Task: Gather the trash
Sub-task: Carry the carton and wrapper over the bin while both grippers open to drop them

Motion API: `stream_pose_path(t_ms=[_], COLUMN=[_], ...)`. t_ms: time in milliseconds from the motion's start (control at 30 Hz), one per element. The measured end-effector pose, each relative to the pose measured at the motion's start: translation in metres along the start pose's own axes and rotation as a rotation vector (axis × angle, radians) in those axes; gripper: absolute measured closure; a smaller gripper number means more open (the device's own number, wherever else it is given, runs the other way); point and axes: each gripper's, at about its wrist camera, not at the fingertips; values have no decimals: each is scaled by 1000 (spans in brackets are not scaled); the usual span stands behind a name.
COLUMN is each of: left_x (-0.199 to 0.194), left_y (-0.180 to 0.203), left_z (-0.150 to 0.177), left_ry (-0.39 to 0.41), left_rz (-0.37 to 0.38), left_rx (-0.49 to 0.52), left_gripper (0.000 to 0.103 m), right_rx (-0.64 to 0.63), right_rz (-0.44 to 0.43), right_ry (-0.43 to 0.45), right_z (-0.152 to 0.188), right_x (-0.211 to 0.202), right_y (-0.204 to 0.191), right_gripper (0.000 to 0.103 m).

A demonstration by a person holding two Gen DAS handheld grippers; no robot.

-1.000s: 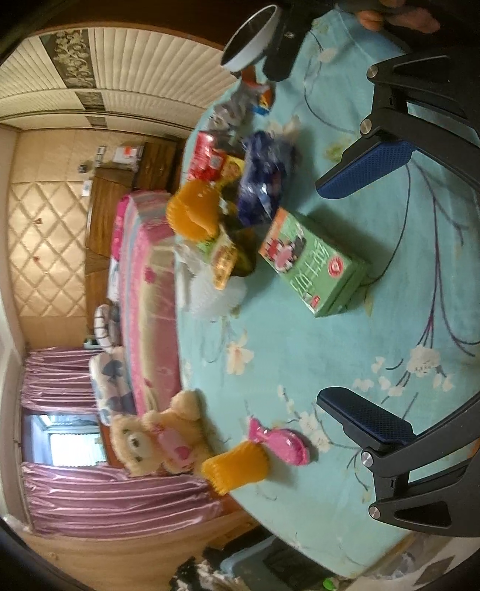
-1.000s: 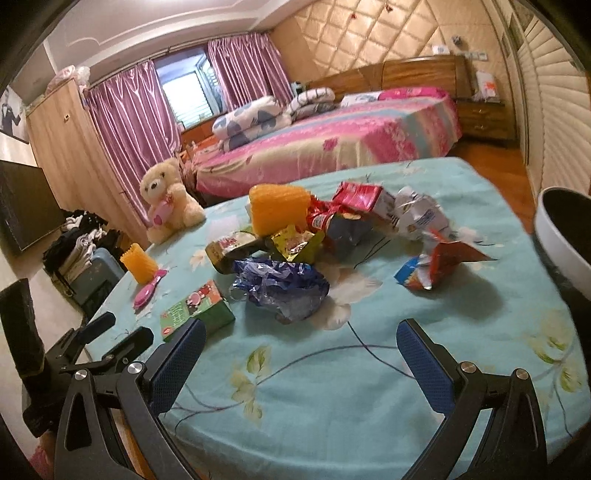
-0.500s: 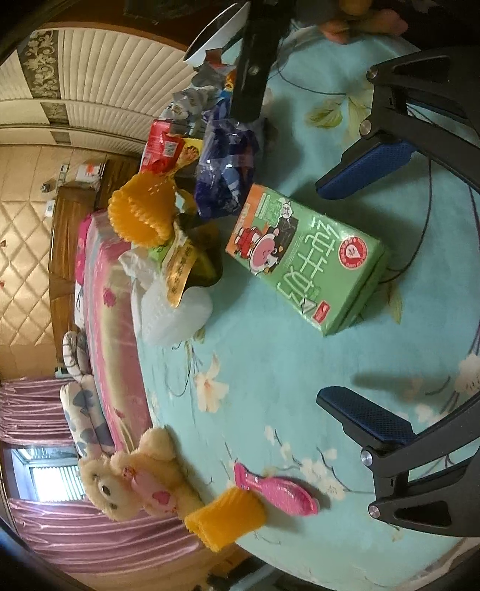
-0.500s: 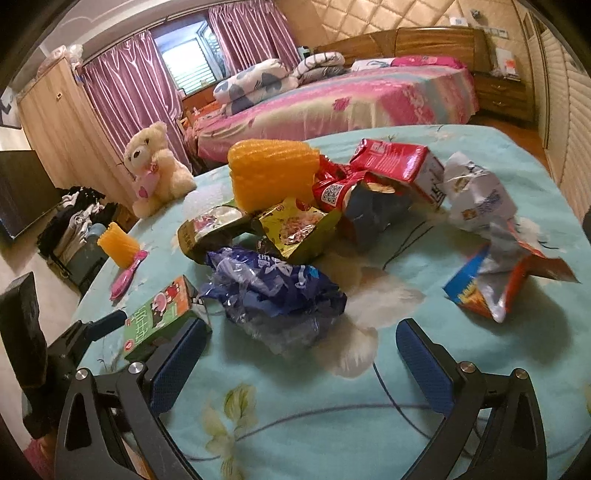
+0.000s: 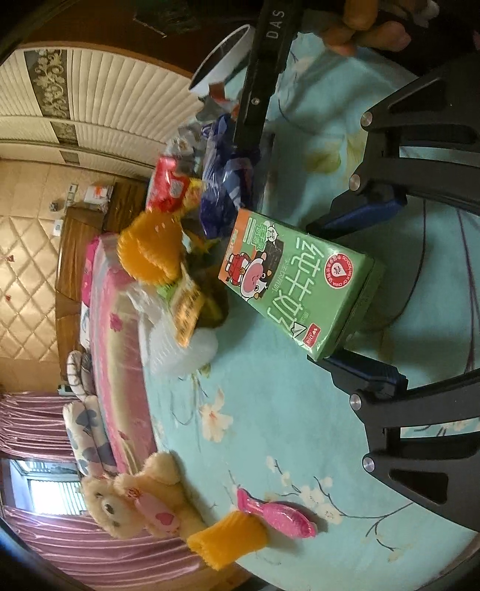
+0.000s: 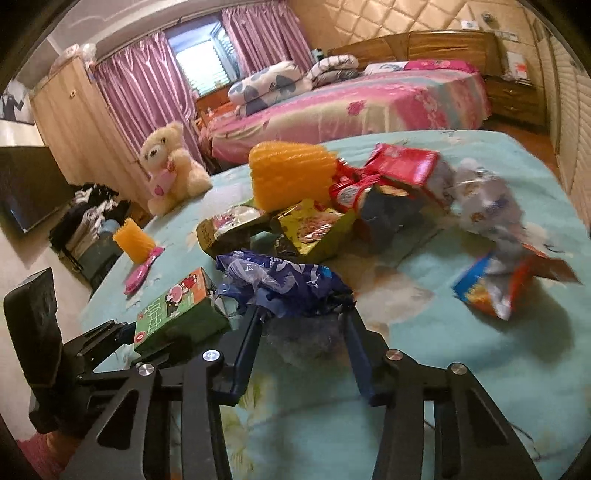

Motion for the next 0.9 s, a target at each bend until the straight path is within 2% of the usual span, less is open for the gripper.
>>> stream_pose_path(t_ms=[300, 900], left_x=[-22, -8], left_y=[37, 118], left_z=[-4, -32], left_ry=[35, 52], left_rz=[81, 204], left_rx=[63, 205], left_gripper=[45, 45], right_rx=[56, 167], right_rz=[72, 238], right_ry=[100, 233], right_z=[9, 30], right_x=[-58, -146], right_y=[16, 70], right_gripper=[57, 57])
Point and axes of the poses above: each gripper's, at about its wrist camera, not at the fingertips, and x roughly the way its jaws point, y to its right, z to its underside, and after that the axes turned 10 degrees about -z, right-handed
